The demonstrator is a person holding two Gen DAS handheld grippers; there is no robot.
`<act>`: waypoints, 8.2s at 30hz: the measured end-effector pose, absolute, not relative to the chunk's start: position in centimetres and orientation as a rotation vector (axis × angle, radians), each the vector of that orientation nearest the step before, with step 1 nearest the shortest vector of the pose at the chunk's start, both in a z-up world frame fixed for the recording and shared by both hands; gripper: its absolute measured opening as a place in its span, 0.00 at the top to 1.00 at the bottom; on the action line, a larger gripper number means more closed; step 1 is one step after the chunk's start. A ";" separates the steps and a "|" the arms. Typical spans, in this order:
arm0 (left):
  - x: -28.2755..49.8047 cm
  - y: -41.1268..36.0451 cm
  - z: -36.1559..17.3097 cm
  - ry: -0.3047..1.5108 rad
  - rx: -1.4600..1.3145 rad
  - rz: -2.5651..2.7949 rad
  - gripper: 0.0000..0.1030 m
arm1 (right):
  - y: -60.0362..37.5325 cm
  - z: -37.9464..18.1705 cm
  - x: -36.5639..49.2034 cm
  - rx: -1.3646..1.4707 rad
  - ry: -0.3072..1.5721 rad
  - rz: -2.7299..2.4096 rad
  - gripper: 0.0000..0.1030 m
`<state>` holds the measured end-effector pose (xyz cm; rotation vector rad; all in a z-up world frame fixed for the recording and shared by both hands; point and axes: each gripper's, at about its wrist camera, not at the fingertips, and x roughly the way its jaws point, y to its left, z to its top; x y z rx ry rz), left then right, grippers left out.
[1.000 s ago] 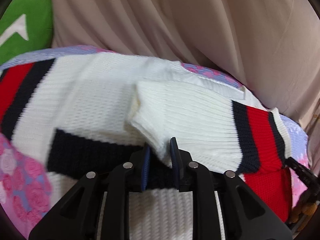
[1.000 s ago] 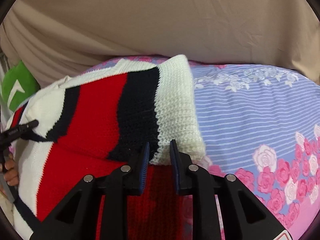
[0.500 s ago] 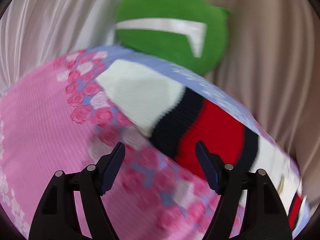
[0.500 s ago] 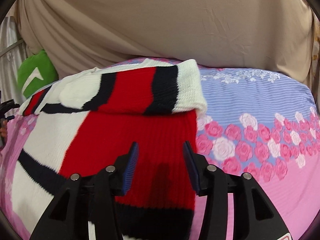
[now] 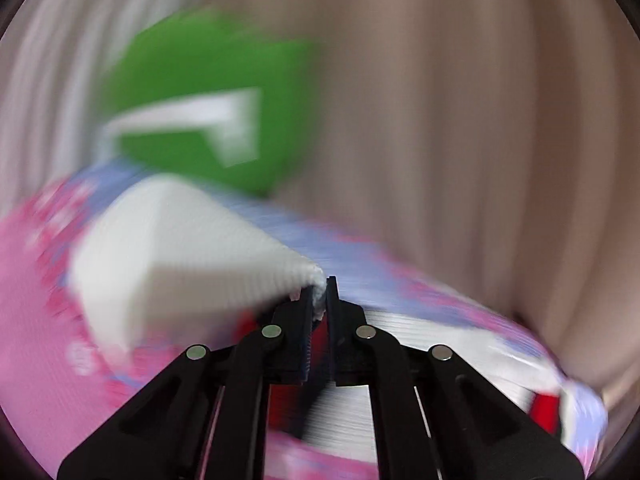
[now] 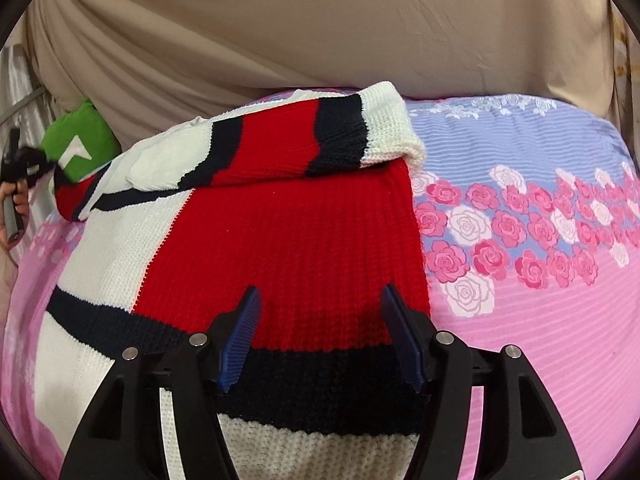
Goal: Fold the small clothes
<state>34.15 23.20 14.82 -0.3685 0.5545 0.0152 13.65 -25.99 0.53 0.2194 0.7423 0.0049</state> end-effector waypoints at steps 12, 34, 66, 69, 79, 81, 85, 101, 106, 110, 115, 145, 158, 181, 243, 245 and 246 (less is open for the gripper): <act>27.5 -14.1 8.1 0.750 -0.041 -0.578 0.59 | -27.7 0.3 13.1 0.344 0.717 0.062 0.40; 26.4 9.2 0.7 0.901 -0.566 -0.308 0.21 | -14.2 3.1 23.2 -0.144 0.765 0.310 0.33; 27.6 12.0 1.8 0.813 -0.548 -0.113 0.70 | -31.7 2.7 29.9 0.422 0.793 0.054 0.84; 27.1 13.4 3.2 0.756 -0.570 -0.116 0.88 | -30.4 7.8 28.0 0.441 0.638 0.170 0.88; 27.4 14.7 0.2 0.771 -0.505 -0.029 0.90 | -30.6 1.9 31.7 0.381 0.796 0.093 0.91; 27.1 14.1 0.7 0.755 -0.456 -0.017 0.90 | -30.5 4.8 30.3 0.401 0.714 0.136 0.90; 26.9 13.9 0.5 0.751 -0.455 -0.021 0.89 | -31.0 6.4 29.4 0.390 0.656 0.145 0.89; 26.8 14.4 0.7 0.737 -0.487 -0.043 0.88 | -24.2 4.0 32.6 0.179 0.786 0.114 0.77; 26.9 14.5 0.7 0.738 -0.489 -0.049 0.88 | -23.1 5.0 32.9 0.190 0.732 0.112 0.70; 26.9 14.1 0.8 0.737 -0.468 -0.047 0.87 | -20.7 7.1 34.6 0.164 0.684 0.152 0.35; 27.0 14.4 0.6 0.734 -0.493 -0.062 0.86 | -17.7 2.6 38.6 0.026 0.827 0.160 0.37; 27.0 14.5 0.5 0.731 -0.475 -0.069 0.84 | -3.4 2.9 41.2 -0.042 0.839 0.419 0.92; 26.5 13.9 1.1 0.727 -0.432 -0.111 0.64 | -15.8 7.6 26.0 0.110 0.685 0.247 0.52; -0.1 17.7 0.7 0.936 -0.379 -0.297 0.13 | -25.8 -1.6 -5.9 0.359 0.829 0.105 0.28; -13.9 19.0 11.1 0.578 -0.350 -0.594 0.89 | -27.9 7.7 -17.5 0.526 0.322 0.541 0.95; -10.6 18.6 12.5 0.547 -0.353 -0.581 0.88 | -28.9 8.9 -14.7 0.553 0.269 0.549 0.95; -9.0 18.5 12.9 0.544 -0.362 -0.582 0.88 | -29.3 9.3 -13.1 0.557 0.255 0.533 0.95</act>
